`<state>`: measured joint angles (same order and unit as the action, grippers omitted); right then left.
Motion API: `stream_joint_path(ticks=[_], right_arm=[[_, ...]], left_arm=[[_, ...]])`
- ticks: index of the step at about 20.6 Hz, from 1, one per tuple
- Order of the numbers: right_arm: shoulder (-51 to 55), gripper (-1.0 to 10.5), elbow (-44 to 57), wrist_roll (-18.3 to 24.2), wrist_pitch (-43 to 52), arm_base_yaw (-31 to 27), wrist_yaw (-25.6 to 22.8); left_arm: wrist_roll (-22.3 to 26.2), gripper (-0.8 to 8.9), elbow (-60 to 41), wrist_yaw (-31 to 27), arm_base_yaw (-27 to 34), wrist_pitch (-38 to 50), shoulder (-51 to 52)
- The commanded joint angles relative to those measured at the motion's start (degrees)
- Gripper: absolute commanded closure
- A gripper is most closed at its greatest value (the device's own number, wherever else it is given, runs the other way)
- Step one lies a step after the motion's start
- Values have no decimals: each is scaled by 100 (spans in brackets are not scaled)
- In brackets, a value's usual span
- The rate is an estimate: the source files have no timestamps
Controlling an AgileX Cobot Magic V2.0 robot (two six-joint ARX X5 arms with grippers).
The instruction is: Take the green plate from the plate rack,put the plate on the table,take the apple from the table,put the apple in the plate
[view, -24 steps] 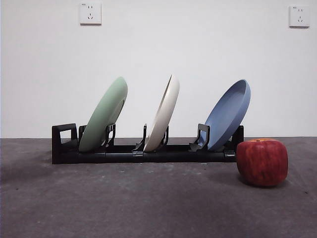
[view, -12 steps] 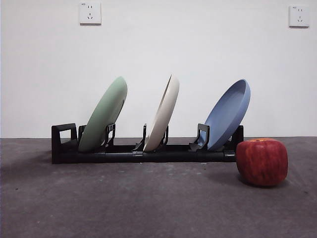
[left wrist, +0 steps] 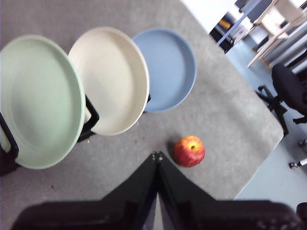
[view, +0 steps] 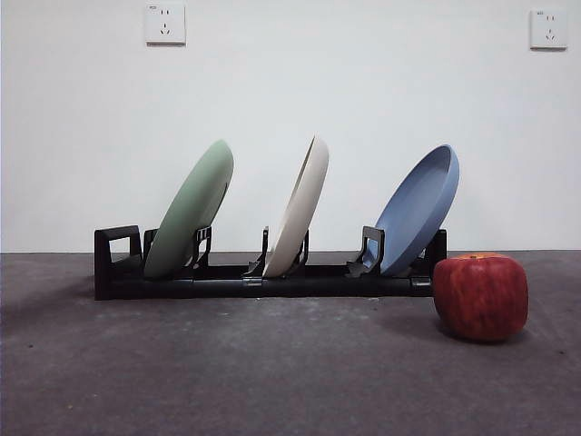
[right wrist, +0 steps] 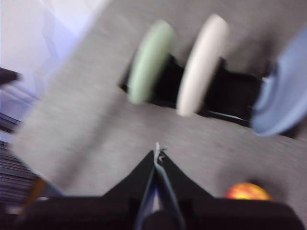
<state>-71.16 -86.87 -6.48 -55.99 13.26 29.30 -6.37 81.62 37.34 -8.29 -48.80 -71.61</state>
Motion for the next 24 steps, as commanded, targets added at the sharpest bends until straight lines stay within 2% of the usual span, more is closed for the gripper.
stream_joint_path(ticks=[1, 3, 4, 5, 7, 10, 13, 15, 18, 24], right_arm=[[-173, 888, -72, 229, -48, 125, -302], [-275, 764, -72, 225, -50, 179, -341], [-332, 653, -72, 223, -48, 184, -343], [-372, 541, -72, 225, -42, 184, -343], [-398, 430, -72, 225, -11, 184, -345], [-398, 434, -72, 219, 127, 184, -343], [-398, 442, -72, 195, 332, 184, -339], [-398, 442, -72, 39, 461, 184, -341], [-398, 442, -72, -63, 579, 184, -343], [-402, 442, -72, -103, 625, 184, -407]], left_arm=[[223, 814, -11, -153, -118, 20, -96], [284, 803, -11, -334, -195, 46, -155], [308, 741, -11, -514, -245, 79, -173], [306, 616, -11, -723, -297, 173, -214], [308, 425, -11, -966, -363, 339, -256], [286, 405, -11, -1040, -404, 802, -372], [28, 405, 9, -1040, -404, 1285, -621], [-72, 405, 155, -1196, -417, 1399, -909], [-70, 406, 730, -1421, -533, 1189, -1519], [-63, 406, 2660, -1829, -780, 262, -2999]])
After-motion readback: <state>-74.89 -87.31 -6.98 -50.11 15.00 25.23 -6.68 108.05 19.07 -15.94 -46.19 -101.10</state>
